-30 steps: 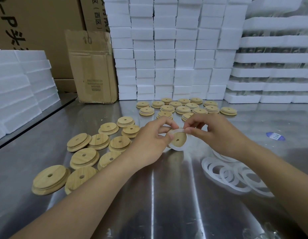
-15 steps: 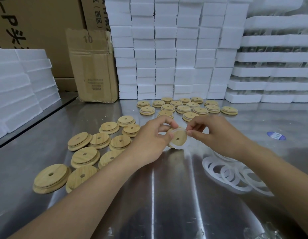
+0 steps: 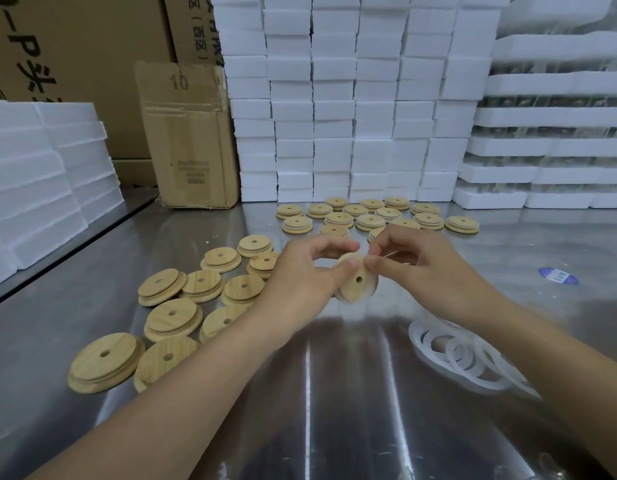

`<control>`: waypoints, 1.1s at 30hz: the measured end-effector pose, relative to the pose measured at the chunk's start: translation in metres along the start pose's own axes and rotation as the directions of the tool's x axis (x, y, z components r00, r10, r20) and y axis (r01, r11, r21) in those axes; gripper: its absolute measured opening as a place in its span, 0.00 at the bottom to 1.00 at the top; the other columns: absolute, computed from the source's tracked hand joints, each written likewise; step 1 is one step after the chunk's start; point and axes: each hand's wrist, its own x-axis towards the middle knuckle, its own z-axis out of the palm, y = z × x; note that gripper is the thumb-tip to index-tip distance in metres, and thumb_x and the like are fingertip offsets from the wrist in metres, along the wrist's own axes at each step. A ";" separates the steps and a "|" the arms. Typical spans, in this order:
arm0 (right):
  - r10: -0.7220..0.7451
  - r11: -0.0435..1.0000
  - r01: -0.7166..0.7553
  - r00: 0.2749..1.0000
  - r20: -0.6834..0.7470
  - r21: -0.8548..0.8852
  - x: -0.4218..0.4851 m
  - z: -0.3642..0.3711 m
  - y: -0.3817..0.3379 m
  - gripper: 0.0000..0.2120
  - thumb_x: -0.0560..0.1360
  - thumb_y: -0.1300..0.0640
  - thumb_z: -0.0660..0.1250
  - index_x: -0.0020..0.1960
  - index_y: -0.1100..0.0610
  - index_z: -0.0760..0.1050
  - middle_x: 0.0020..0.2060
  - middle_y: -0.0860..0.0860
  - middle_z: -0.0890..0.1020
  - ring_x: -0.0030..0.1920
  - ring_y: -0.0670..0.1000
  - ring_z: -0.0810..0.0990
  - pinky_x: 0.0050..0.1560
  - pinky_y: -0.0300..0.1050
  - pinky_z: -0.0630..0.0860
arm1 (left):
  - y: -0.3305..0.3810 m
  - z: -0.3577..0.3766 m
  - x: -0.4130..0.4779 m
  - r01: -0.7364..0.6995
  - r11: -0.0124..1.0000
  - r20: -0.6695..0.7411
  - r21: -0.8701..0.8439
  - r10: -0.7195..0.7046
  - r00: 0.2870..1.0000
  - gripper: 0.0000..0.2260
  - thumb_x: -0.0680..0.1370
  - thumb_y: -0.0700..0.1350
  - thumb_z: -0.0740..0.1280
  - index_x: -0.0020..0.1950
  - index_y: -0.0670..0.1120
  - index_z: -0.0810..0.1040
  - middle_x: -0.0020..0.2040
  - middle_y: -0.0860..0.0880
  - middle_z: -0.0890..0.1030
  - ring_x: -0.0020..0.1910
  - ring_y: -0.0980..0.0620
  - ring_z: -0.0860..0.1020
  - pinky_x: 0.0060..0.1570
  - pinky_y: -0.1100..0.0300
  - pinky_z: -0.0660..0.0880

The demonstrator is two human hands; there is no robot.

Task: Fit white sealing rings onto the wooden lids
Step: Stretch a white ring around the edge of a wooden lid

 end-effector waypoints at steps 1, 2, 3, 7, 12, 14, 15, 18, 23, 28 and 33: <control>0.008 1.000 -0.008 1.000 0.000 0.000 0.000 0.001 -0.001 0.05 0.79 0.58 0.73 0.44 0.53 0.82 0.42 0.48 0.86 0.47 0.50 0.85 0.57 0.54 0.81 | 0.000 0.000 0.000 0.010 1.000 -0.001 0.005 -0.010 1.000 0.08 0.81 0.41 0.75 0.59 0.49 0.87 0.57 0.50 0.86 0.49 0.49 0.88 0.48 0.48 0.87; 0.022 1.000 -0.022 1.000 0.002 -0.004 0.000 0.001 -0.002 0.05 0.79 0.58 0.73 0.45 0.54 0.82 0.43 0.48 0.86 0.48 0.50 0.85 0.58 0.54 0.80 | 0.000 0.000 0.000 0.020 1.000 -0.001 0.003 -0.020 1.000 0.08 0.81 0.41 0.75 0.59 0.49 0.87 0.57 0.50 0.86 0.49 0.49 0.88 0.48 0.48 0.87; 0.039 0.999 -0.039 0.999 0.007 -0.012 0.000 0.000 -0.002 0.04 0.79 0.58 0.73 0.45 0.54 0.82 0.44 0.47 0.86 0.49 0.49 0.85 0.60 0.54 0.79 | 0.000 -0.001 0.000 0.024 1.000 -0.002 -0.007 -0.024 1.000 0.07 0.81 0.41 0.75 0.58 0.48 0.87 0.56 0.49 0.87 0.49 0.50 0.88 0.46 0.50 0.87; 0.112 0.994 -0.112 0.992 0.055 -0.011 0.003 -0.014 -0.002 0.04 0.80 0.58 0.73 0.46 0.57 0.83 0.49 0.52 0.86 0.55 0.51 0.83 0.67 0.54 0.74 | 0.004 -0.006 0.005 0.007 0.995 -0.044 -0.099 -0.011 0.999 0.08 0.79 0.36 0.76 0.57 0.44 0.87 0.52 0.46 0.89 0.42 0.56 0.86 0.35 0.65 0.80; 0.143 0.988 -0.148 0.986 0.087 0.053 0.000 -0.011 -0.001 0.05 0.79 0.56 0.73 0.47 0.57 0.83 0.48 0.60 0.85 0.48 0.52 0.81 0.55 0.51 0.75 | 0.001 -0.003 0.003 -0.009 0.997 -0.066 -0.073 0.004 0.998 0.08 0.80 0.36 0.75 0.57 0.45 0.87 0.54 0.48 0.88 0.49 0.53 0.86 0.38 0.63 0.80; 0.167 0.984 -0.171 0.982 0.084 0.043 -0.001 -0.007 0.001 0.08 0.79 0.51 0.73 0.47 0.55 0.84 0.48 0.57 0.85 0.50 0.54 0.83 0.54 0.53 0.79 | -0.001 -0.005 0.002 -0.003 0.996 -0.074 -0.084 -0.003 0.997 0.09 0.81 0.37 0.74 0.59 0.46 0.86 0.56 0.49 0.87 0.50 0.50 0.87 0.41 0.58 0.84; 0.179 0.982 -0.183 0.980 0.091 0.037 -0.001 -0.006 0.002 0.09 0.79 0.49 0.72 0.48 0.55 0.84 0.47 0.55 0.86 0.52 0.54 0.83 0.55 0.53 0.80 | -0.001 -0.006 0.002 0.001 0.995 -0.077 -0.095 -0.009 0.997 0.09 0.81 0.37 0.73 0.59 0.47 0.86 0.57 0.49 0.87 0.51 0.49 0.87 0.44 0.54 0.86; 0.182 0.978 -0.191 0.978 0.100 0.085 -0.001 -0.001 0.002 0.10 0.79 0.51 0.73 0.49 0.59 0.82 0.47 0.55 0.87 0.53 0.52 0.85 0.53 0.49 0.81 | 0.000 -0.005 0.001 0.003 0.993 -0.078 -0.115 -0.012 0.997 0.11 0.82 0.36 0.71 0.61 0.47 0.85 0.59 0.47 0.84 0.52 0.47 0.87 0.48 0.48 0.87; 0.117 0.979 -0.124 0.992 0.051 0.162 -0.001 0.001 0.000 0.06 0.80 0.60 0.72 0.49 0.64 0.80 0.44 0.56 0.87 0.44 0.48 0.84 0.46 0.38 0.77 | -0.002 -0.002 0.003 0.043 0.997 -0.035 -0.058 -0.045 0.998 0.13 0.80 0.36 0.72 0.63 0.49 0.84 0.57 0.47 0.84 0.47 0.50 0.87 0.44 0.48 0.87; 0.033 0.996 -0.041 0.995 0.095 0.083 -0.002 0.000 -0.002 0.03 0.79 0.63 0.72 0.48 0.62 0.83 0.45 0.55 0.86 0.46 0.45 0.84 0.50 0.34 0.76 | -0.005 -0.002 0.001 0.080 0.997 0.025 0.017 -0.080 0.996 0.10 0.79 0.42 0.77 0.61 0.47 0.87 0.53 0.47 0.89 0.50 0.46 0.88 0.52 0.46 0.86; 0.099 0.989 -0.109 0.989 0.106 0.098 0.002 -0.017 -0.003 0.04 0.78 0.56 0.74 0.46 0.55 0.84 0.50 0.50 0.87 0.57 0.46 0.84 0.64 0.44 0.73 | 0.004 -0.011 0.006 0.101 0.987 0.053 -0.123 -0.095 0.994 0.11 0.79 0.37 0.76 0.60 0.42 0.87 0.52 0.43 0.89 0.50 0.47 0.88 0.46 0.49 0.87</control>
